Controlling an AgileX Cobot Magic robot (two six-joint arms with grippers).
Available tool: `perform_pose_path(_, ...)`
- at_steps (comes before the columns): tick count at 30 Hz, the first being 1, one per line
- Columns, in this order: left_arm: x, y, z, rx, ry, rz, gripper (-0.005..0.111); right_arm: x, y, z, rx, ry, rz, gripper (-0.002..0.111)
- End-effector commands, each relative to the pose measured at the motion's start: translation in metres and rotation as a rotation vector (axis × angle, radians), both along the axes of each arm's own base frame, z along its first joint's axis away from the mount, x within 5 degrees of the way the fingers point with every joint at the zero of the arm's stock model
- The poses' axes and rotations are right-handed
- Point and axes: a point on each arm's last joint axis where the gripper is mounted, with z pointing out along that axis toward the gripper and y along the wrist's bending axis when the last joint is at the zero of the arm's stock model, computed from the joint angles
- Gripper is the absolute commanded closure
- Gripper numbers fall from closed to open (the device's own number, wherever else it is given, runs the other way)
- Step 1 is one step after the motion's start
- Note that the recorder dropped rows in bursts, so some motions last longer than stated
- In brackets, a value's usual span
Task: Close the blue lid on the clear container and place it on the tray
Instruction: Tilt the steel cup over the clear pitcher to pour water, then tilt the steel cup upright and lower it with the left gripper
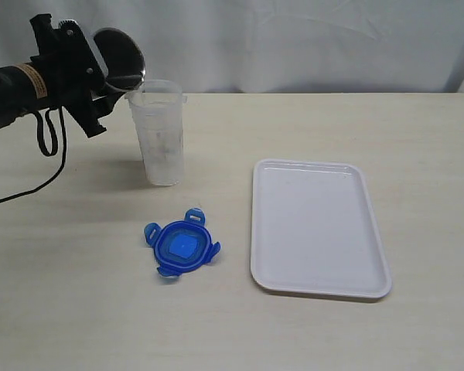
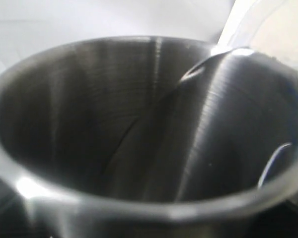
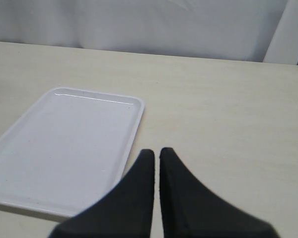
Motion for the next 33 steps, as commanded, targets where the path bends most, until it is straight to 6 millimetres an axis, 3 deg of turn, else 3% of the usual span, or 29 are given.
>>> perform_pose_path(1,0.0032,-0.0024,0.0133,0.001,-0.079,-0.019,0.107,-0.0001,0.0,0.0014,-0.004,-0.01,0.002,0.104)
perform_pose_path(22,0.0032,-0.0025,0.0136,0.024,-0.094,-0.027,0.107,-0.0001,0.0,0.0014,-0.005,-0.01,0.002,0.104)
perform_pose_path(33,0.0036,-0.0018,0.014,-0.077,-0.051,0.013,0.107,-0.0001,0.0,0.0014,-0.005,-0.01,0.002,0.104)
